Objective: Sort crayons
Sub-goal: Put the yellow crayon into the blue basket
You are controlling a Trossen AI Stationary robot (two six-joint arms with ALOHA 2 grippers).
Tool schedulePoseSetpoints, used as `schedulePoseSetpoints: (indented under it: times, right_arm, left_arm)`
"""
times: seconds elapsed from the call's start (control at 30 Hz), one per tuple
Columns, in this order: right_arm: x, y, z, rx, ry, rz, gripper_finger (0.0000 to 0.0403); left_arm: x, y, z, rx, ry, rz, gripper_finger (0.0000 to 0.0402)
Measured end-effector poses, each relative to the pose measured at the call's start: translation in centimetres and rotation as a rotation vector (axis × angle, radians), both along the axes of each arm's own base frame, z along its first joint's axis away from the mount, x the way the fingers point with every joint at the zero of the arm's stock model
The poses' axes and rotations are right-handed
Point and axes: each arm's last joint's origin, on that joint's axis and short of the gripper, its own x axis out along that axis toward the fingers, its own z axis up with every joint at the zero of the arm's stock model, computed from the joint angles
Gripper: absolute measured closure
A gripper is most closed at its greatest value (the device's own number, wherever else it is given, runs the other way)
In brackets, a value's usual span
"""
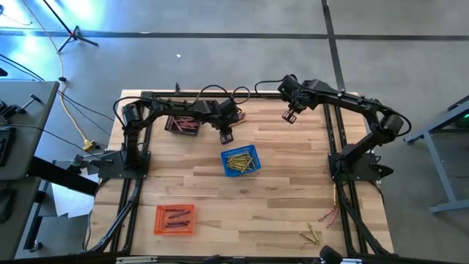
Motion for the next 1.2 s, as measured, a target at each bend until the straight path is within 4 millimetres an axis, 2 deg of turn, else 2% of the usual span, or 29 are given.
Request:
schedulePoseSetpoints:
  times: [0.17, 0.5, 0.67, 0.87, 1.2]
  right_arm:
    - [0.0, 0.0, 0.0, -0.002, -0.002, 0.0, 0.0387]
    - [0.0, 0.0, 0.0, -0.003, -0.004, 0.0, 0.0387]
    - [0.0, 0.0, 0.0, -0.004, -0.004, 0.0, 0.0387]
    - [0.1, -0.1, 0.0, -0.006, -0.007, 0.0, 0.0387]
    - [0.2, -0.1, 0.1, -0.016, -0.02, -0.001, 0.0387]
  left_arm:
    - [0.1, 0.0, 0.1, 0.0, -0.006, -0.023, 0.0256]
    - [1.3, 0.8, 1.7, 0.018, -0.121, -0.006, 0.0256]
    - [0.9, 1.0, 1.4, -0.013, -0.101, -0.002, 0.0256]
    - [0.8, 1.4, -0.3, -0.046, -0.051, 0.007, 0.0256]
    - [0.9, 1.4, -1.1, -0.064, -0.026, 0.002, 0.0256]
